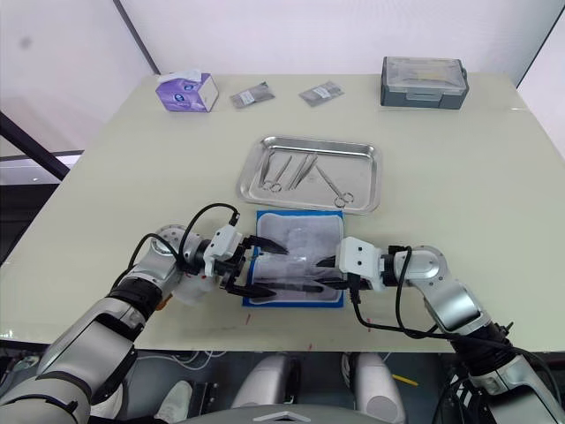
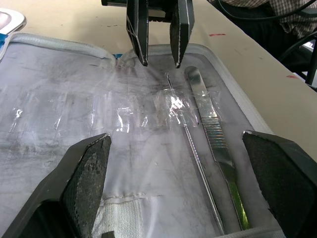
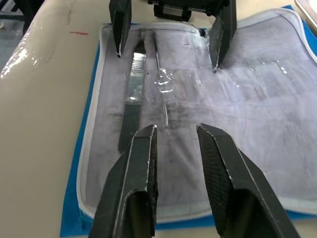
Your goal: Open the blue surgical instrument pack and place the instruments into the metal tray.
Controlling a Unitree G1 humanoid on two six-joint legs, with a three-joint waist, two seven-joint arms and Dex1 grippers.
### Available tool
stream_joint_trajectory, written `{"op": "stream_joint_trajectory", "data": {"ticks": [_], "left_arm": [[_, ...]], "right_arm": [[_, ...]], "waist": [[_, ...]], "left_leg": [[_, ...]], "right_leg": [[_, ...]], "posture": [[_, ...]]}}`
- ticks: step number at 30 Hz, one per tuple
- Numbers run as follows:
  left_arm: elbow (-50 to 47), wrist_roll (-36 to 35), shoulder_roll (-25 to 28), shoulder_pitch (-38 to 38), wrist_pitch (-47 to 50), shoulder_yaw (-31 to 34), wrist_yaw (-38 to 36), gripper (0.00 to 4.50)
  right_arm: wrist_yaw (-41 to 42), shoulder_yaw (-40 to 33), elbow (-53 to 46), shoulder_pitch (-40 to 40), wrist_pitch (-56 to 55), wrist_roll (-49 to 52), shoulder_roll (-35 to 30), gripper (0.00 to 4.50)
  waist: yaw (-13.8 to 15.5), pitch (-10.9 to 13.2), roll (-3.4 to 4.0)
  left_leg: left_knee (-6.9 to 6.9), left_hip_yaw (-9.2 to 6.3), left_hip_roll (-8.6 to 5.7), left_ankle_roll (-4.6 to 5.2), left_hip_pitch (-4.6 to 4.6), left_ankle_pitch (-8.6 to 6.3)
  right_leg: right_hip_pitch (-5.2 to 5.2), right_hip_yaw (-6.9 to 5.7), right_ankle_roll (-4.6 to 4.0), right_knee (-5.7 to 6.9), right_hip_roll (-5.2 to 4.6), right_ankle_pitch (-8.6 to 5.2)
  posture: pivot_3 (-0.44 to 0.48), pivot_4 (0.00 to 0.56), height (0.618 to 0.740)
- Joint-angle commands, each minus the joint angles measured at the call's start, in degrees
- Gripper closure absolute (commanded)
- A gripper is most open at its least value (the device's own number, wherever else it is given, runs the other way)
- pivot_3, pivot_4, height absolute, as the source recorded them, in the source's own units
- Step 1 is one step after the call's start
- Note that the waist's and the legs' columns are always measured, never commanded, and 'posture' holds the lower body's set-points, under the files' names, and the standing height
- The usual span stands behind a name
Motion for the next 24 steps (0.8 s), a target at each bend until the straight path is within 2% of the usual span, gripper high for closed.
{"op": "stream_joint_trajectory", "data": {"ticks": [1,12,24], "left_arm": [[1.85,1.73,-0.04,1.53,1.2,-2.19,-2.47,0.0],[1.83,1.69,0.0,1.42,1.31,-2.24,-2.47,0.0],[1.8,1.75,0.18,1.5,1.14,-2.3,-2.47,0.0]], "right_arm": [[-1.57,1.35,-3.39,-0.83,3.48,-0.4,1.65,3.12],[-3.99,3.01,-3.5,-2.7,8.39,-2.25,3.23,3.12],[-3.64,3.79,-2.29,-2.26,8.65,-2.52,3.33,3.12]], "waist": [[0.0,0.0,0.0],[0.01,0.0,0.0],[0.0,0.0,0.0]], "left_leg": [[0.0,0.0,0.0,0.0,0.0,0.0],[0.0,-0.01,0.0,0.0,0.0,0.0],[0.0,-0.01,0.0,0.0,0.0,0.0]], "right_leg": [[0.0,0.0,0.0,0.0,0.0,0.0],[0.0,-0.01,0.0,0.0,0.0,0.0],[0.0,-0.01,0.0,0.0,0.0,0.0]], "posture": [[0.0,0.15,0.738],[0.0,0.15,0.738],[0.0,0.15,0.738]]}}
